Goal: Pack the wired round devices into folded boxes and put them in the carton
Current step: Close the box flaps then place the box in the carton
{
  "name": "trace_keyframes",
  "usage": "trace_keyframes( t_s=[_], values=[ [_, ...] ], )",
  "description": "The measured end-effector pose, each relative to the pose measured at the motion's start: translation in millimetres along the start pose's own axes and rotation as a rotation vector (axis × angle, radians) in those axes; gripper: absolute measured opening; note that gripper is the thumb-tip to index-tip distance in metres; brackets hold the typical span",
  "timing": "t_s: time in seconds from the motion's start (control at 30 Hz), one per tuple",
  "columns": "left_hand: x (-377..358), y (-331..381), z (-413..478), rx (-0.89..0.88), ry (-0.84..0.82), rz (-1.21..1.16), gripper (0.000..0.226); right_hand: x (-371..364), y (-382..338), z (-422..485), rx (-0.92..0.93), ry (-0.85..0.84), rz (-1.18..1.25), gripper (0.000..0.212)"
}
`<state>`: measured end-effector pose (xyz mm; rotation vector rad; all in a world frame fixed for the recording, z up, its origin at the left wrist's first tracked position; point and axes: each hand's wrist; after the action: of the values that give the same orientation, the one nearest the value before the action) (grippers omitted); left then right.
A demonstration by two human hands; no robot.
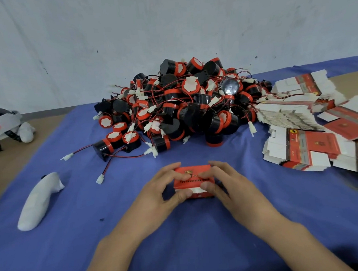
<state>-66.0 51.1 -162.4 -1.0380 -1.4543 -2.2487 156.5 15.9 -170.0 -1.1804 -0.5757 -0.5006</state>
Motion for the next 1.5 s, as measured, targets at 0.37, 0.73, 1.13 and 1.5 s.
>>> trace_keyframes(
  t_s=[0.37, 0.73, 1.13, 1.5],
  values=[
    [-4.4, -0.9, 0.1, -0.101, 0.058, 0.114, 0.031, 9.1, -1.1, 1.8, 0.049, -0.054, -0.077, 0.054],
    [-1.2, 6.4, 1.9, -0.026, 0.090, -0.034, 0.029, 4.8, 2.3, 0.1, 0.076, 0.038, 0.093, 0.039],
    [-1.9, 8.3, -2.6, 0.016, 0.046, -0.067, 0.024, 7.9, 0.9, -5.3, 0.097, -0.027, 0.055, 0.039],
    [-7.3, 1.5, -6.4, -0.110, 0.078, 0.114, 0.026, 8.5, 3.9, -6.9, 0.135, -0.032, 0.019, 0.037]
  ],
)
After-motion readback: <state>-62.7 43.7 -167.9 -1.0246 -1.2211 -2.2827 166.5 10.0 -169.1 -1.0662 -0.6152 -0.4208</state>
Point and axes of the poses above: each hand's wrist, its own z-axis towards the middle knuckle, its own x-axis out of the back of the hand, y = z × x, and after that the axes turned 6 degrees about z, right-handed
